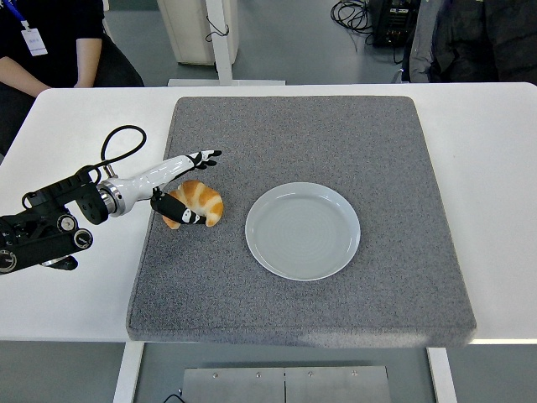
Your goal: Place the bread on the plate
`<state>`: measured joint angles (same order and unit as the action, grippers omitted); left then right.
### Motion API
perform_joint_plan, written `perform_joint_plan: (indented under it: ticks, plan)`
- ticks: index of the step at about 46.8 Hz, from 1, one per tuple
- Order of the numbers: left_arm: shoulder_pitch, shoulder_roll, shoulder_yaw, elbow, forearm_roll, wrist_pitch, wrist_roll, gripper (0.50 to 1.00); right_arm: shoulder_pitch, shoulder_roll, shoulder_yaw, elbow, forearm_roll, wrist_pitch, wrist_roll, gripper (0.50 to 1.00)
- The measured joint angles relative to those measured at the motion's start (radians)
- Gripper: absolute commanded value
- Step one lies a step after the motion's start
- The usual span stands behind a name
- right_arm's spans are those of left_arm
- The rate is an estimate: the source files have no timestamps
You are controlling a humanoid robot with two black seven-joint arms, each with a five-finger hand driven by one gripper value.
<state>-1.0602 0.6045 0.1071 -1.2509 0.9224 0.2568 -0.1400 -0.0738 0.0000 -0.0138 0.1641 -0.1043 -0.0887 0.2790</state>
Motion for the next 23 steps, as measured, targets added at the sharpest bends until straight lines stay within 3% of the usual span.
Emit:
perform_joint_plan:
  ticks: [13, 18, 23]
  plan:
    - [0.014, -0.023, -0.001, 0.012, -0.002, 0.002, -0.003, 0.921, -0.002, 0.0, 0.0, 0.0, 0.0, 0.0, 0.0, 1.0]
    - [0.014, -0.023, -0.001, 0.012, -0.002, 0.004, -0.003, 0.833, -0.002, 0.0, 0.0, 0.0, 0.0, 0.0, 0.0, 1.0]
    - [0.014, -0.022, 0.0, 0.012, -0.003, 0.004, -0.002, 0.683, -0.001, 0.0, 0.0, 0.0, 0.0, 0.0, 0.0, 1.0]
